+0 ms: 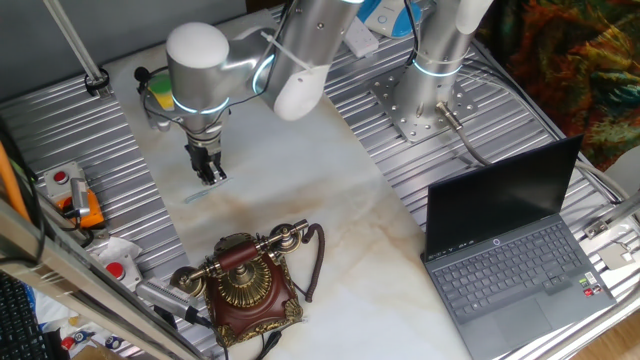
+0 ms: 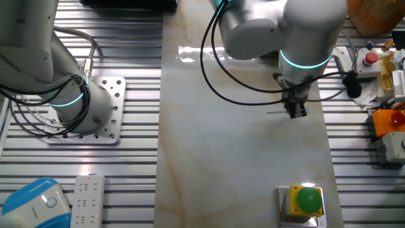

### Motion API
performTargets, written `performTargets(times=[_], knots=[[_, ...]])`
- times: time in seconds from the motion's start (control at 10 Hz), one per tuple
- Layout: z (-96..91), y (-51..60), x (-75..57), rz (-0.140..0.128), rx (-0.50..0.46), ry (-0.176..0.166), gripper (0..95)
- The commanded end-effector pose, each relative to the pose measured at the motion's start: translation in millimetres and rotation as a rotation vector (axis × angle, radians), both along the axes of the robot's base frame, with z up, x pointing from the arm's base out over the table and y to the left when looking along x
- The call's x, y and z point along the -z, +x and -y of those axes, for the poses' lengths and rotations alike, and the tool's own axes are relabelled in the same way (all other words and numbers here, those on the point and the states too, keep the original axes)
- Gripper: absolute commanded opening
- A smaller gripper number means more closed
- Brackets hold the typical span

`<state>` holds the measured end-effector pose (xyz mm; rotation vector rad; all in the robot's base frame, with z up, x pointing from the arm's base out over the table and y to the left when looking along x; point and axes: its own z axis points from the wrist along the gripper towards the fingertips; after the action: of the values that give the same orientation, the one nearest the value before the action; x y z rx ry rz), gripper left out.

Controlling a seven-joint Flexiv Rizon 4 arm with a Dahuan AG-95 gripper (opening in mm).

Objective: Dial a number on an old rotary phone

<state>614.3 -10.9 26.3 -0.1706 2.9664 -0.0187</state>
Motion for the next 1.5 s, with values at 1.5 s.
performTargets(times=[1.5], knots=[[-6.9,-27.4,13.6,-0.048,0.013,0.046,0.0]])
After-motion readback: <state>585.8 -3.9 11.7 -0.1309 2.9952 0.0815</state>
